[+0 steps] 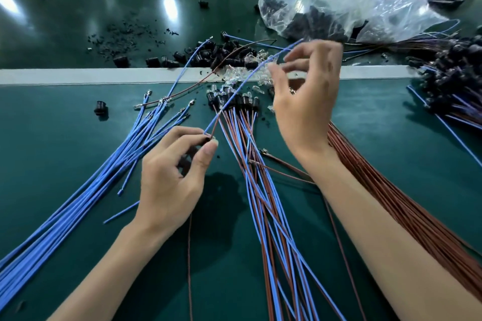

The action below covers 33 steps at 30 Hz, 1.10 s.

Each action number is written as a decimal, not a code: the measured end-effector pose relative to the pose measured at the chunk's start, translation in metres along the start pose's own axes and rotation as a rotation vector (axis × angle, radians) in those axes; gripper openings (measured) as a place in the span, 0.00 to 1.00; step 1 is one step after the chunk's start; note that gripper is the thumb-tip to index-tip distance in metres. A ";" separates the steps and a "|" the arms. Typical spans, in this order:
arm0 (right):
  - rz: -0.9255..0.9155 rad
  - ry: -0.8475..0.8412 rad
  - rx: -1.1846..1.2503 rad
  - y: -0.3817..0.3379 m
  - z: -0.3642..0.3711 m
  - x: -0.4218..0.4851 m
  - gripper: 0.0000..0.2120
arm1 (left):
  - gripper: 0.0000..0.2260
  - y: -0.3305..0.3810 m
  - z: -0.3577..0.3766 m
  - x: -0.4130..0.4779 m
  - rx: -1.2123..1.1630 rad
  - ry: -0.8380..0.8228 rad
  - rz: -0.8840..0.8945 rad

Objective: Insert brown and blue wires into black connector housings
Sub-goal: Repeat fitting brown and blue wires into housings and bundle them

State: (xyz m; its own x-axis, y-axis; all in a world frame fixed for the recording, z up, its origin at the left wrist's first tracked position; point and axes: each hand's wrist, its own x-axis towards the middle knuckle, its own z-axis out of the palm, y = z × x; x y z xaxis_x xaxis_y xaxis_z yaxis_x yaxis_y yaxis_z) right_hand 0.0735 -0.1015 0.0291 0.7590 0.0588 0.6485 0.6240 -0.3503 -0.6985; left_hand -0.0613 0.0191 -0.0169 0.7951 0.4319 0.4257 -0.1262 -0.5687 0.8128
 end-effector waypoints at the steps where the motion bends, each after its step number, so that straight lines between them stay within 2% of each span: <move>1: 0.056 -0.049 0.039 -0.001 -0.003 -0.006 0.06 | 0.12 0.001 0.000 0.000 -0.059 -0.005 -0.018; 4: 0.295 -0.555 0.242 -0.006 -0.006 -0.034 0.06 | 0.10 0.004 0.001 -0.001 -0.173 -0.098 0.000; 5: 0.346 -0.669 0.336 -0.007 -0.006 -0.041 0.06 | 0.10 0.004 0.002 -0.002 -0.182 -0.151 0.023; 6: 0.367 -0.710 0.407 -0.008 -0.005 -0.045 0.06 | 0.08 0.005 0.003 -0.002 -0.180 -0.197 0.041; 8: 0.397 -0.654 0.478 -0.008 -0.004 -0.045 0.10 | 0.08 0.005 0.003 -0.003 -0.173 -0.236 0.024; 11: 0.513 -0.390 0.495 0.001 -0.007 -0.035 0.14 | 0.09 0.002 0.003 -0.002 -0.159 -0.240 -0.032; 13: 0.642 -0.242 0.620 0.008 -0.012 -0.029 0.14 | 0.08 0.000 0.003 -0.003 -0.157 -0.246 -0.031; 15: 0.650 -0.306 0.710 0.007 -0.014 -0.033 0.12 | 0.09 0.001 0.004 -0.004 -0.179 -0.254 -0.029; 18: 0.450 -0.636 0.536 0.002 -0.012 -0.050 0.08 | 0.11 0.001 0.003 -0.004 -0.219 -0.263 -0.027; 19: 0.428 -0.669 0.497 0.001 -0.012 -0.052 0.09 | 0.10 0.000 0.003 -0.004 -0.229 -0.262 -0.035; 21: 0.483 -0.564 0.548 0.000 -0.013 -0.049 0.11 | 0.08 0.000 0.003 -0.003 -0.237 -0.237 -0.069; 24: 0.609 -0.319 0.789 0.005 -0.021 -0.035 0.13 | 0.06 -0.001 0.003 -0.003 -0.210 -0.168 -0.150; 26: 0.598 -0.304 0.894 0.008 -0.025 -0.033 0.10 | 0.06 -0.001 0.002 -0.002 -0.217 -0.148 -0.193; 29: 0.533 -0.366 0.888 0.008 -0.024 -0.038 0.01 | 0.03 -0.001 0.002 -0.002 -0.183 -0.160 -0.170; 33: 0.496 -0.297 0.897 0.005 -0.026 -0.035 0.01 | 0.04 -0.002 0.001 -0.001 -0.173 -0.156 -0.167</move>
State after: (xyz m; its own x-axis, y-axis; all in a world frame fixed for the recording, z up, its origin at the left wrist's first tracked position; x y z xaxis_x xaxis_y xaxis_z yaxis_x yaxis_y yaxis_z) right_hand 0.0451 -0.1295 0.0110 0.9052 0.3667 0.2148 0.0494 0.4111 -0.9102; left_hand -0.0615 0.0184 -0.0193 0.8935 0.3888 0.2246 -0.0746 -0.3649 0.9281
